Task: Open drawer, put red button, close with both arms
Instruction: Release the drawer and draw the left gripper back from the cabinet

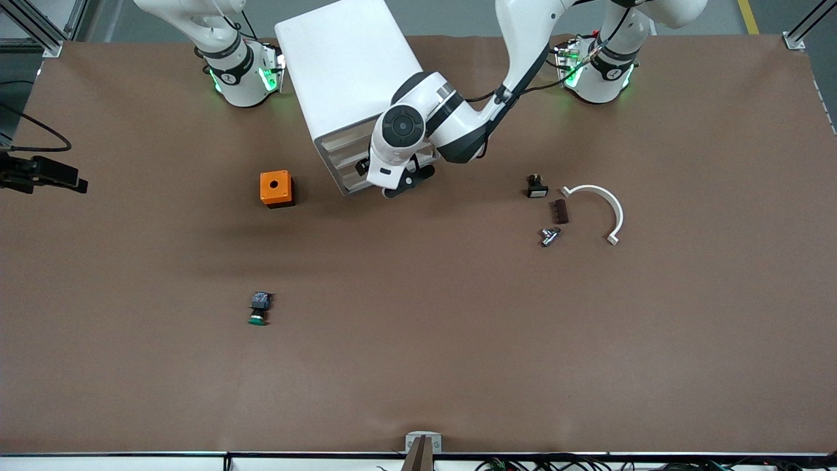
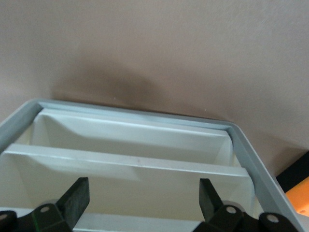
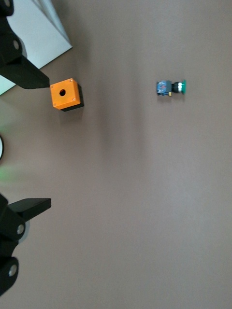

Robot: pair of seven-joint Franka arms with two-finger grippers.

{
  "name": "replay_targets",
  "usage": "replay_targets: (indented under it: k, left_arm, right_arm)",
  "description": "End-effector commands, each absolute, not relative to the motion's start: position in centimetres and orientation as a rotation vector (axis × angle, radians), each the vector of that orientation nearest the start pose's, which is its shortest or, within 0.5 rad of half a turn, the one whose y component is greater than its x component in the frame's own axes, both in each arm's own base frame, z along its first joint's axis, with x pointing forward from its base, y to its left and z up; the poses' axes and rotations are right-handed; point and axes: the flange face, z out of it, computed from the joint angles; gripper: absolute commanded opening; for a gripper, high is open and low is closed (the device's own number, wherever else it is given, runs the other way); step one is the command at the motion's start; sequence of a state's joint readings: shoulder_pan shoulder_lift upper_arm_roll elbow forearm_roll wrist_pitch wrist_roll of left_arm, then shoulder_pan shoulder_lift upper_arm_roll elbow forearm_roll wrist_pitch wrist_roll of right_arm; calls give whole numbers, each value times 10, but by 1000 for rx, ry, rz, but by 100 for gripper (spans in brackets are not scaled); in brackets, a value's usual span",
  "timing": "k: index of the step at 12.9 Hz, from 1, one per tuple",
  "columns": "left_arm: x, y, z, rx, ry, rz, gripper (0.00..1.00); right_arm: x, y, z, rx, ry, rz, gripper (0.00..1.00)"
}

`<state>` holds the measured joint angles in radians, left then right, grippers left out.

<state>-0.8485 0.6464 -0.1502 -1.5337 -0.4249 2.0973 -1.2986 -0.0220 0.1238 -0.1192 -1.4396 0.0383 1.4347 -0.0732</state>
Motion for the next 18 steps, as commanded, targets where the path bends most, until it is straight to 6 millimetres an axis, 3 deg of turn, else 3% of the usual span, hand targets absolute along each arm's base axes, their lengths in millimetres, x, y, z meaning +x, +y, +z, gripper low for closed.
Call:
replay_targets:
  k: [1, 3, 5, 7, 9, 10, 12, 14, 16, 18]
  left_arm:
    - [370, -594, 277, -3025, -937, 802, 100]
    - [370, -593, 278, -3029, -930, 801, 100]
    - [370, -593, 282, -3049, -901, 788, 100]
    - [380, -588, 287, -3059, -913, 765, 100]
    - [395, -580, 310, -3094, -925, 690, 100]
    - [416, -566, 326, -3113, -956, 644, 100]
    - [466, -531, 379, -3150, -1051, 600, 100]
    - [514, -480, 433, -3173, -1092, 491, 100]
    - [536, -430, 487, -3215, -1068, 402, 100]
    - [556, -365, 521, -3196, -1056, 379, 100]
  right_arm:
    - [571, -62, 618, -3107, 134, 185, 100]
    - [561, -54, 616, -3094, 129, 294, 100]
    - [555, -38, 628, -3150, 63, 258, 100]
    - [547, -35, 635, -3163, 46, 216, 100]
    - [541, -35, 638, -3160, -11, 175, 100]
    - [536, -36, 639, -3158, -27, 151, 100]
    - [528, -37, 641, -3156, -26, 119, 100]
    - [525, -38, 643, -3153, -24, 111, 100]
    - [522, -40, 647, -3116, -10, 91, 100]
    - [520, -44, 651, -3111, 1, 81, 100]
